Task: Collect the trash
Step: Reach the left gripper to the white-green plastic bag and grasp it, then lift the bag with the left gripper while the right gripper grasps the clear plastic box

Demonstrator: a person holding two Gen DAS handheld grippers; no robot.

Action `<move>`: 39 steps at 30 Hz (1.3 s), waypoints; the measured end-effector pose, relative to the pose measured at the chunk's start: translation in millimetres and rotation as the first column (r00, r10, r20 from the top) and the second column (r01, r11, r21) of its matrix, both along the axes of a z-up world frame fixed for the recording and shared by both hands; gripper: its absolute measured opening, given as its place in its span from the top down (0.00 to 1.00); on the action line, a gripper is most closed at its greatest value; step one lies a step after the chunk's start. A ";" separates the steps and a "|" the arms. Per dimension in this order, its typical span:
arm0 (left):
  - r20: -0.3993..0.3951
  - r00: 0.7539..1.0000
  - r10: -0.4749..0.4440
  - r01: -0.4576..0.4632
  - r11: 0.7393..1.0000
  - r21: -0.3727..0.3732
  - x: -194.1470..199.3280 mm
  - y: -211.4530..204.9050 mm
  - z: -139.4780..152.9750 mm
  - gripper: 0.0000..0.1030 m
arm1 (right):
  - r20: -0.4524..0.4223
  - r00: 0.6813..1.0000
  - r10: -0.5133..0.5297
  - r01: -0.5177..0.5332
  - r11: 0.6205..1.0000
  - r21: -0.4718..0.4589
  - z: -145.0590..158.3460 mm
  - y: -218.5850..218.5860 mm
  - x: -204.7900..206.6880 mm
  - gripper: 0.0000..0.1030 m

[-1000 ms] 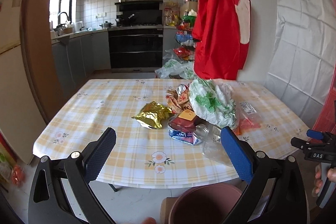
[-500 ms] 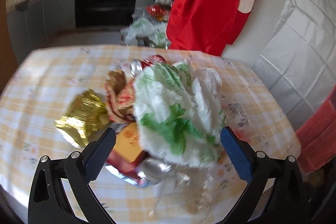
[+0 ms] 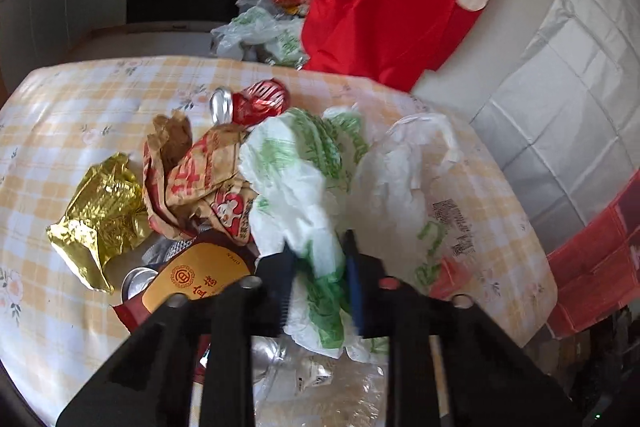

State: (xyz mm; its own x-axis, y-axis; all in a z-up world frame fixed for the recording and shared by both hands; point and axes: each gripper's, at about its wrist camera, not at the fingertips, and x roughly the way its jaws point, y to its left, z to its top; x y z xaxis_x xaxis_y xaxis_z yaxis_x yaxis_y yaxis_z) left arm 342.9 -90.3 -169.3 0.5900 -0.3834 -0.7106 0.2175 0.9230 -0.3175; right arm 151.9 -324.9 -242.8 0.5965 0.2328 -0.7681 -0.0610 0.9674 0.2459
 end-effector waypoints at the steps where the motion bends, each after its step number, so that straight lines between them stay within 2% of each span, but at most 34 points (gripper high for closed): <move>1: 0.023 1.000 -0.016 0.016 1.000 -0.009 -4.2 1.1 7.2 0.86 | -0.003 1.000 0.005 -0.005 1.000 0.004 -0.8 2.1 -0.1 0.06; 5: 0.151 0.986 -0.074 0.077 0.997 -0.008 -28.1 1.3 46.5 0.89 | 0.002 0.999 0.036 -0.036 0.999 0.033 -1.7 10.7 -3.1 0.06; 9: 0.313 0.945 -0.094 0.096 0.995 0.008 -67.4 8.1 90.7 0.89 | 0.029 0.997 0.066 -0.068 0.996 0.065 -0.2 20.2 -7.5 0.06; 12: 0.379 0.924 -0.051 0.067 0.997 -0.029 -97.1 29.4 110.4 0.89 | 0.064 0.992 0.106 -0.111 0.989 0.093 1.9 30.7 -9.0 0.06; 16: 0.431 0.902 0.038 -0.019 0.999 -0.048 -141.8 67.0 114.6 0.89 | 0.067 0.987 0.145 -0.154 0.972 0.180 -2.6 42.0 0.7 0.06; 18: 0.427 0.901 0.077 -0.049 0.996 -0.076 -162.5 90.7 109.6 0.89 | 0.008 0.989 0.148 -0.146 0.961 0.233 -12.5 48.7 15.1 0.06; 20: 0.417 0.904 0.091 -0.056 0.994 -0.096 -183.6 111.1 103.6 0.89 | -0.007 0.989 0.145 -0.139 0.960 0.244 -17.3 57.0 24.2 0.15; 22: 0.394 0.913 0.109 -0.074 0.992 -0.102 -203.3 135.9 92.4 0.89 | -0.008 0.988 0.156 -0.151 0.963 0.222 -20.0 67.9 34.8 0.17; 26: 0.362 0.916 0.172 -0.130 0.982 -0.137 -242.2 173.1 74.5 0.89 | -0.036 0.986 0.164 -0.158 0.979 0.132 -27.4 90.8 54.9 0.29; 30: 0.321 0.915 0.243 -0.187 0.963 -0.195 -272.2 206.3 53.9 0.89 | -0.070 0.995 0.077 -0.065 0.985 0.159 -37.8 85.7 68.0 0.36; 32: 0.304 0.917 0.257 -0.201 0.958 -0.203 -279.2 212.0 45.3 0.89 | -0.071 0.997 0.044 -0.031 0.984 0.175 -40.1 81.5 73.2 0.42; 39: 0.253 0.933 0.254 -0.196 0.952 -0.233 -282.4 211.1 22.2 0.89 | -0.098 0.994 -0.055 0.078 0.965 0.252 -43.1 68.7 93.6 0.45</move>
